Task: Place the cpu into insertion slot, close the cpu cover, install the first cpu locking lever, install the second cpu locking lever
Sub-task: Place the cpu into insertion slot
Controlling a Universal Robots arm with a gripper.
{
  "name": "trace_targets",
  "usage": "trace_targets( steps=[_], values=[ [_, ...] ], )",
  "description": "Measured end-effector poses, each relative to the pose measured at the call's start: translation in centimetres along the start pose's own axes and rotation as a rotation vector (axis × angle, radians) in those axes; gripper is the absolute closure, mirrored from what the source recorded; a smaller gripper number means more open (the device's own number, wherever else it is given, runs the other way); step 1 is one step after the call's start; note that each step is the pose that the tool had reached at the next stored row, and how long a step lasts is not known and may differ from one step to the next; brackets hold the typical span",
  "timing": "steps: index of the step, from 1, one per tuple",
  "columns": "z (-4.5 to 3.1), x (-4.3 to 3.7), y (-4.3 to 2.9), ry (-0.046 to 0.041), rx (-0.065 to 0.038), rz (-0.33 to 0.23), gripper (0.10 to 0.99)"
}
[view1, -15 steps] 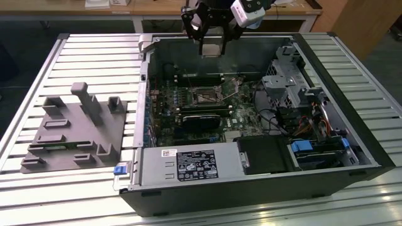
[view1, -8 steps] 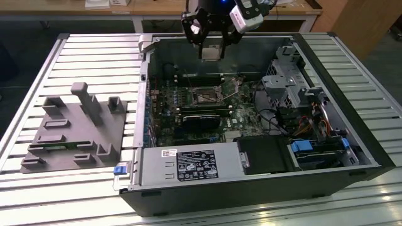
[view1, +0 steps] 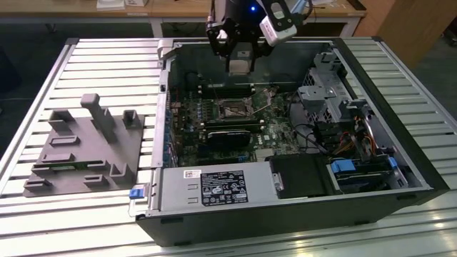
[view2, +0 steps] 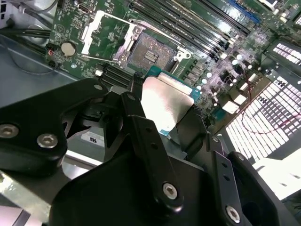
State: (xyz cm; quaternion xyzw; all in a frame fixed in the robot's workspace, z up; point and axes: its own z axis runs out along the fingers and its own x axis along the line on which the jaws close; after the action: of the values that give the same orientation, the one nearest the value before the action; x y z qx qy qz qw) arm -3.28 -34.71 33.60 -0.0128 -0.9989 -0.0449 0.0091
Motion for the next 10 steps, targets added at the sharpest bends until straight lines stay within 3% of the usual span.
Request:
trace_targets(
  steps=[10],
  values=[
    [1.80,-0.03,-0.16,0.0000,0.000,0.000,0.545]
  ],
)
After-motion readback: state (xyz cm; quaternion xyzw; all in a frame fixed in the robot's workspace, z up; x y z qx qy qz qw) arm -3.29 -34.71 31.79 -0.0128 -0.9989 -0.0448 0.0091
